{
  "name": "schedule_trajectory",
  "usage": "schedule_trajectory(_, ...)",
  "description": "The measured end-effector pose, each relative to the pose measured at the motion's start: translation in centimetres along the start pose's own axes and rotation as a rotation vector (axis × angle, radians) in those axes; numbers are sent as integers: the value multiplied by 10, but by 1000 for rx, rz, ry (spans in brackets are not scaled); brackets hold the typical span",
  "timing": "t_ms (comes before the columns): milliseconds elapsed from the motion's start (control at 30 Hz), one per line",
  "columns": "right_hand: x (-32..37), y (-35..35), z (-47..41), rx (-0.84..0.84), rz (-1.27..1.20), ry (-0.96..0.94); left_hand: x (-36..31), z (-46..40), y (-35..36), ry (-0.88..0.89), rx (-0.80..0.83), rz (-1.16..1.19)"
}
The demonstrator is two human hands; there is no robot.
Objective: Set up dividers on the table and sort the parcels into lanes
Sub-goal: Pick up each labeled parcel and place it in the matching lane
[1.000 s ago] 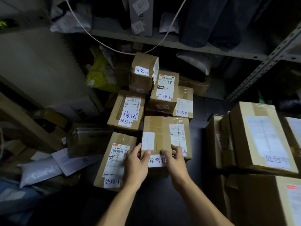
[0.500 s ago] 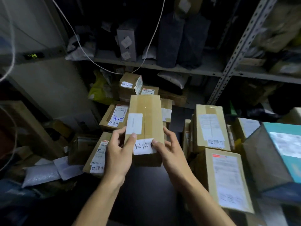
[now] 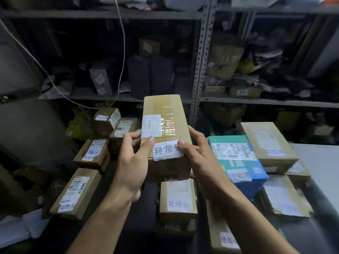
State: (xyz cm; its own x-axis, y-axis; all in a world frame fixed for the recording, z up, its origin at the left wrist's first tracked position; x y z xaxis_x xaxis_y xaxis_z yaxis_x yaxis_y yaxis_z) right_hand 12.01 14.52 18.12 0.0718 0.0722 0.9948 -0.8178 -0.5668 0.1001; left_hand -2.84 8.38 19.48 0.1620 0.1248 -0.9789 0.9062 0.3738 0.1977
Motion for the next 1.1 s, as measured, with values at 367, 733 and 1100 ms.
schedule_trajectory(367, 47, -129, 42, -266, 75, -63, 4, -28, 137, -15, 277, 61)
schedule_trajectory(733, 65, -272, 85, -320, 72, -43, 31, -30, 287, -76, 323, 23)
schedule_trajectory(1100, 73, -403, 130, -392, 136, -2, 70, -15, 427, -76, 425, -68)
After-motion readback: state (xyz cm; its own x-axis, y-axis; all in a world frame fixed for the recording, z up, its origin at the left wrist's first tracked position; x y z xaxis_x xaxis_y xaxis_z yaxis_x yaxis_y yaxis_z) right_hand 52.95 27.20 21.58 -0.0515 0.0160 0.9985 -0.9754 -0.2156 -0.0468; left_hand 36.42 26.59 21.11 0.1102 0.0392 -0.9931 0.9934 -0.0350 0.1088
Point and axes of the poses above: each hand's wrist, its own z-axis away from the middle knuckle, its own y-axis out of the palm, x = y × z, the point moved 3 cm from there along -z, towards the middle knuckle, and after that the axes turned 9 degrees about x, right-handed, at the moved point
